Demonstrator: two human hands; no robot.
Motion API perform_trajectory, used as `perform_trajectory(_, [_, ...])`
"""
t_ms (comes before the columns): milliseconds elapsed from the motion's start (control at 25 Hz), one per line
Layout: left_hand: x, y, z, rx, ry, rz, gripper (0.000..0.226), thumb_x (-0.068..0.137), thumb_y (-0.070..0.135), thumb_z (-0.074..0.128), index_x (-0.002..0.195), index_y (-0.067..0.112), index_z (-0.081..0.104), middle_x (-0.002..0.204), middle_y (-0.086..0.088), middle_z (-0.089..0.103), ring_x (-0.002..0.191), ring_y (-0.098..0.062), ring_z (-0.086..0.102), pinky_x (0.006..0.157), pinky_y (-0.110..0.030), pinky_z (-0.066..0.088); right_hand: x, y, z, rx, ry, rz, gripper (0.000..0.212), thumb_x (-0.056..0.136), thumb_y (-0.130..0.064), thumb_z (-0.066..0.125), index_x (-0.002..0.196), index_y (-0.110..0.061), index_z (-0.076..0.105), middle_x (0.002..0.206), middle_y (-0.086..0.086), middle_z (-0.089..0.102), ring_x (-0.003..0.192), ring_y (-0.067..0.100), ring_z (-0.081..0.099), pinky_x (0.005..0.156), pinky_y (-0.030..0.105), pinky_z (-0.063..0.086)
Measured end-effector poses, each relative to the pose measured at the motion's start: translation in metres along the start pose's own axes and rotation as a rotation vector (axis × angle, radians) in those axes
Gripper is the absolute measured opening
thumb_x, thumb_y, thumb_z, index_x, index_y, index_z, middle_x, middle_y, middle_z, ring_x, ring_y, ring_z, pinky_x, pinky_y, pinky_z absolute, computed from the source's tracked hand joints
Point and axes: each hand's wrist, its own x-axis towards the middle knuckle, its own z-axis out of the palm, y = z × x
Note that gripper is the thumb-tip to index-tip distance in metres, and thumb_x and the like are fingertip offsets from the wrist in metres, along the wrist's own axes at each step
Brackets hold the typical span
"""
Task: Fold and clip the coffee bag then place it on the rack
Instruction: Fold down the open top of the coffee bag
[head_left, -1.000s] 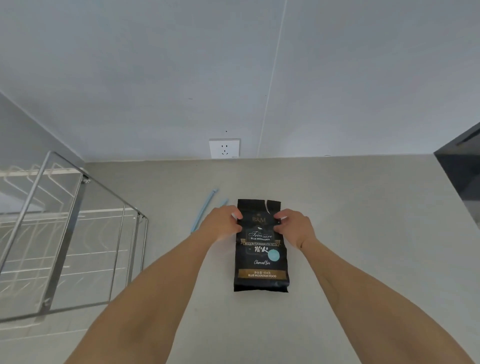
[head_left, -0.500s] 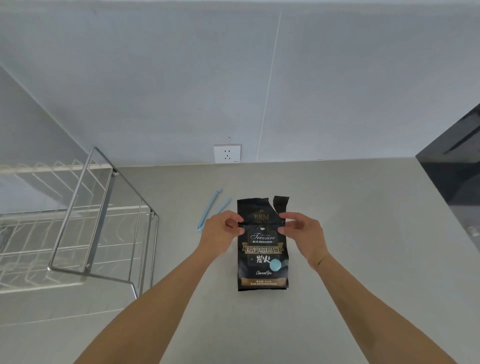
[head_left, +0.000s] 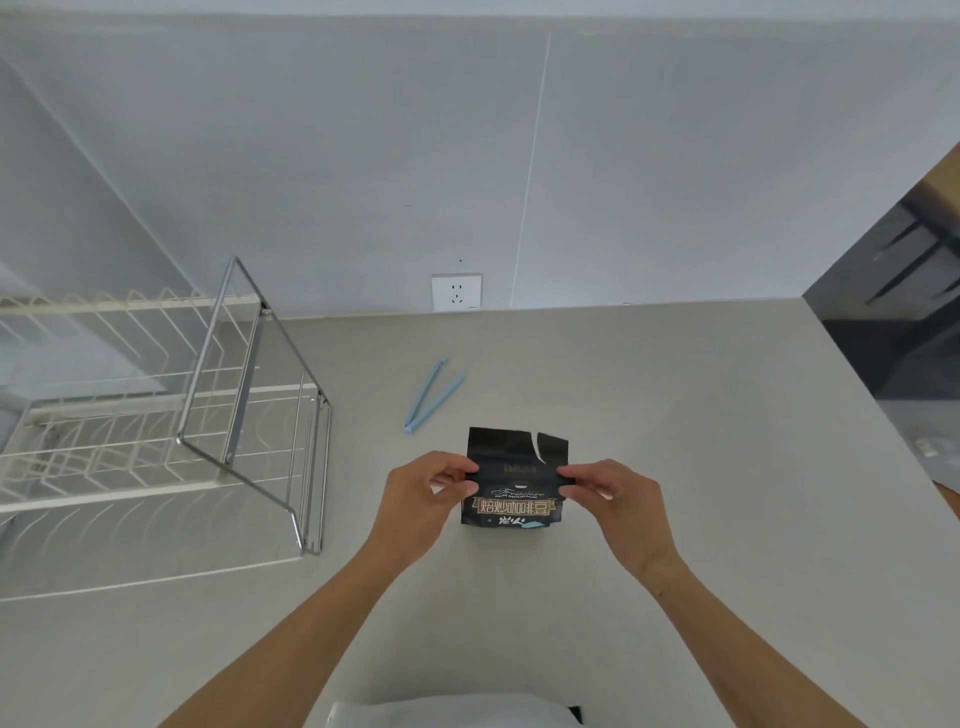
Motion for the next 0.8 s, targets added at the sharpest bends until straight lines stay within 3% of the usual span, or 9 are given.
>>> perform_trajectory(120, [-0.022,-0.006,-0.007,0.010,0.026,0.044,0.034,0.080,0.009,0.075,0.081,0.043,0.068,0.085,0.019,0.070,0.082,-0.003,0.063,0.073,-0.010,0.049,-0.019,0.003,0.006,-0.178,-0.009,-0.119,0.014,0.078,-0.015,0.076,0.084,-0.028,0.076,0.084,-0.009,0.064,0.082,0.007,0.061,0.070,0.011,0.042])
perform_trajectory(200, [-0.031,-0.013,-0.010,0.012,0.039,0.053,0.028,0.079,0.008,0.076,0.080,0.035,0.071,0.083,0.011,0.067,0.077,-0.005,0.061,0.070,-0.011,0.047,-0.026,0.004,0.010,-0.236,-0.039,-0.131,0.009,0.080,-0.017,0.075,0.084,-0.025,0.076,0.089,-0.009,0.059,0.086,0.006,0.057,0.072,0.011,0.040])
perform_trajectory(280, [-0.038,-0.017,-0.012,0.041,0.020,0.031,0.021,0.080,0.008,0.075,0.080,0.028,0.071,0.085,0.009,0.061,0.073,-0.004,0.059,0.069,-0.011,0.046,-0.033,0.006,0.013,-0.276,-0.102,-0.124,0.007,0.083,-0.019,0.072,0.086,-0.026,0.073,0.097,-0.013,0.061,0.095,0.005,0.056,0.081,0.020,0.043])
perform_trajectory(360, [-0.043,-0.021,-0.011,0.101,0.000,0.016,0.016,0.084,0.010,0.072,0.083,0.025,0.067,0.092,0.009,0.058,0.078,-0.006,0.059,0.071,-0.015,0.047,-0.038,0.004,0.019,-0.306,-0.129,-0.124,0.009,0.083,-0.022,0.071,0.089,-0.029,0.070,0.097,-0.019,0.065,0.098,0.005,0.057,0.085,0.027,0.045])
perform_trajectory(480, [-0.045,-0.024,-0.010,0.211,-0.028,0.062,0.009,0.088,0.016,0.067,0.091,0.023,0.063,0.100,0.012,0.059,0.093,-0.007,0.058,0.078,-0.015,0.044,-0.039,-0.003,0.029,-0.380,-0.102,-0.208,0.015,0.079,-0.027,0.074,0.092,-0.034,0.072,0.092,-0.021,0.069,0.093,0.003,0.056,0.078,0.022,0.046])
perform_trajectory(680, [-0.035,-0.007,-0.003,0.553,-0.098,0.441,0.015,0.086,0.028,0.068,0.100,0.024,0.070,0.096,0.005,0.070,0.090,-0.014,0.059,0.078,-0.027,0.045,-0.033,-0.014,0.039,-0.472,-0.081,-0.345,0.008,0.078,-0.028,0.075,0.085,-0.030,0.076,0.084,-0.015,0.071,0.087,0.009,0.055,0.069,0.024,0.048])
perform_trajectory(800, [-0.026,0.006,0.008,0.634,-0.106,0.557,0.012,0.087,0.025,0.067,0.096,0.020,0.073,0.088,0.002,0.072,0.084,-0.020,0.063,0.076,-0.029,0.043,-0.031,-0.018,0.042,-0.526,-0.062,-0.399,0.005,0.078,-0.025,0.076,0.082,-0.026,0.075,0.079,-0.012,0.072,0.084,0.014,0.056,0.066,0.026,0.047])
